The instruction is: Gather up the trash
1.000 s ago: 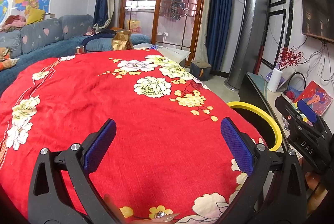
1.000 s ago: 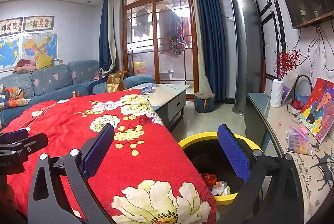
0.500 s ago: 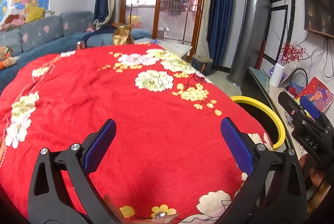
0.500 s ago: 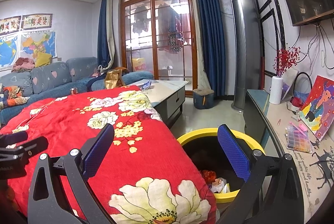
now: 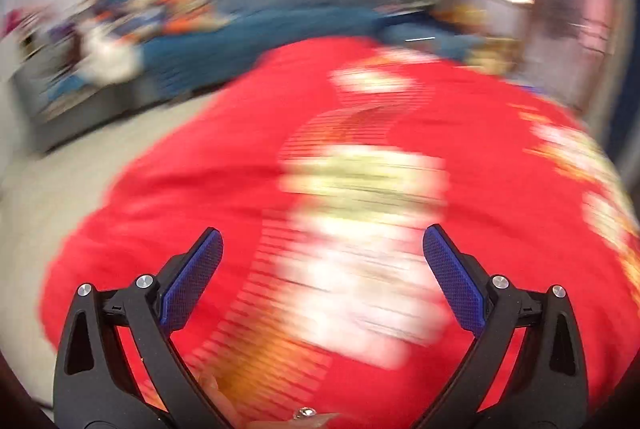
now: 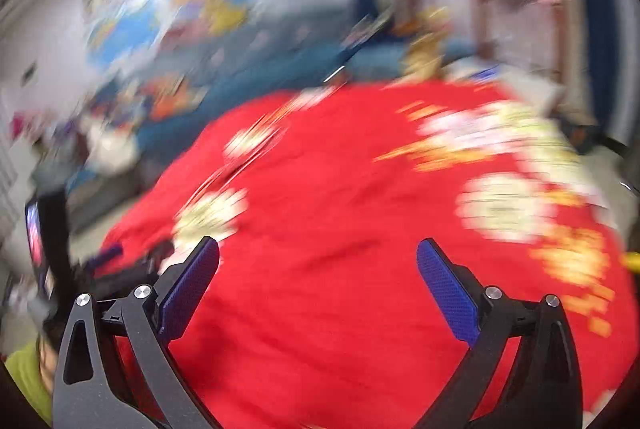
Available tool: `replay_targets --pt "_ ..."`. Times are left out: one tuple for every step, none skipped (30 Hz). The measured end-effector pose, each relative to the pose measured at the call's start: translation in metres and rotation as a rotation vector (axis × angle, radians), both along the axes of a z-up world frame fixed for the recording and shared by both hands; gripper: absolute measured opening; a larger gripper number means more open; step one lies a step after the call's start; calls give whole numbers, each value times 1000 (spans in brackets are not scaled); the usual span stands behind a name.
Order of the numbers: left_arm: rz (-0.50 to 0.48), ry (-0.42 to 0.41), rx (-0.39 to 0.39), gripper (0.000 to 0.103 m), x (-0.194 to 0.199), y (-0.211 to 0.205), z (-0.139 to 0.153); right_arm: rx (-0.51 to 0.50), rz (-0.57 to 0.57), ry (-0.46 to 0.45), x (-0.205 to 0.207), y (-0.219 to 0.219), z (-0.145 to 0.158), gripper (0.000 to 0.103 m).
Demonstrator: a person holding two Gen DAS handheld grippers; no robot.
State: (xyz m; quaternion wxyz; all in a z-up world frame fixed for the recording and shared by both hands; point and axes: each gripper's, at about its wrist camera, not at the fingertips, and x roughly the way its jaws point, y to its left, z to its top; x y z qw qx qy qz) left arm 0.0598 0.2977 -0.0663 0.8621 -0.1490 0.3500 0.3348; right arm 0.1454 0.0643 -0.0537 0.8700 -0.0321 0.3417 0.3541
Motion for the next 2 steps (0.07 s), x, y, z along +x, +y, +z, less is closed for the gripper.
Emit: replay_targets --pt "58 39 -17 92 -3 31 -9 -38 64 26 0 39 -9 96" --pt "105 63 -22 92 -6 58 -17 -75 99 45 0 67 -17 96"
